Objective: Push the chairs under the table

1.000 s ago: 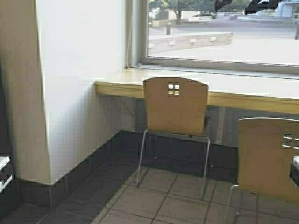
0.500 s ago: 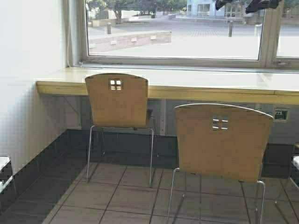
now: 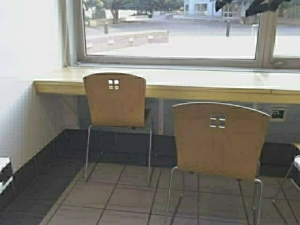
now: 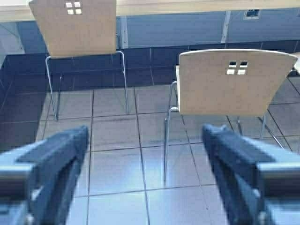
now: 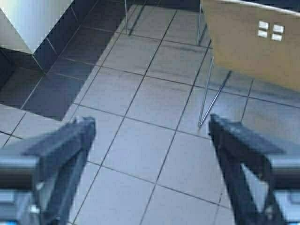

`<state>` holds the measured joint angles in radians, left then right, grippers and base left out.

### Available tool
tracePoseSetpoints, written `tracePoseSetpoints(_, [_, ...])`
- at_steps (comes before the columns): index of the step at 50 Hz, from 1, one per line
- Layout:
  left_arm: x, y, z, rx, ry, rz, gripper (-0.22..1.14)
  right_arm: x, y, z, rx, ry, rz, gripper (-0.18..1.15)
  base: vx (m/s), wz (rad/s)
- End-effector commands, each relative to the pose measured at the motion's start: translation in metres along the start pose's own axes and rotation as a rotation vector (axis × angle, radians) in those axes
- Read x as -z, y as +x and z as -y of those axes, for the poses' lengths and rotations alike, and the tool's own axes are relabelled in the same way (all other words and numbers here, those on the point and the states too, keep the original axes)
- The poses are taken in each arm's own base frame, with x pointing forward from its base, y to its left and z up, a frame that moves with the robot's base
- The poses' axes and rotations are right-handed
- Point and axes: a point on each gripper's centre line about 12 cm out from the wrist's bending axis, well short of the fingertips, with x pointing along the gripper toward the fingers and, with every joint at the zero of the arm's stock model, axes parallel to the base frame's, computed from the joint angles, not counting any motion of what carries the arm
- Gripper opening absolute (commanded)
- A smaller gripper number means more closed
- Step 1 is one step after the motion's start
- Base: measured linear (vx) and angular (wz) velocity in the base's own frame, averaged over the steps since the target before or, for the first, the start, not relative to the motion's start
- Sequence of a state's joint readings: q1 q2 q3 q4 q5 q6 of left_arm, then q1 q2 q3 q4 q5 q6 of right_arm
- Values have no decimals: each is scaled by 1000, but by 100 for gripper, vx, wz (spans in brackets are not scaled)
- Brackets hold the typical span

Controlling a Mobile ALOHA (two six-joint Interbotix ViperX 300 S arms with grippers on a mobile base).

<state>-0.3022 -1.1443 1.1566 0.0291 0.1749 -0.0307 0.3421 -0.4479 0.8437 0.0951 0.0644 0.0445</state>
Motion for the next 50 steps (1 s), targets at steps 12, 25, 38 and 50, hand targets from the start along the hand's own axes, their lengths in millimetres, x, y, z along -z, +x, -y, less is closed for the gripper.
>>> tracePoseSetpoints(12, [-3,4,0,1,11,11,102,-1,4,0,0,3,-11,103,6,-7])
tracePoseSetpoints(25, [-3,5,0,0,32,31,102,-1,14,-1,1,37,-46,103,11,-17])
tracePoseSetpoints(38, [-3,6,0,0,25,29,102,11,26,0,6,82,-111,103,15,-32])
tracePoseSetpoints(50, [-4,9,1,9,-96,21,102,15,30,1,9,93,-129,103,15,-22])
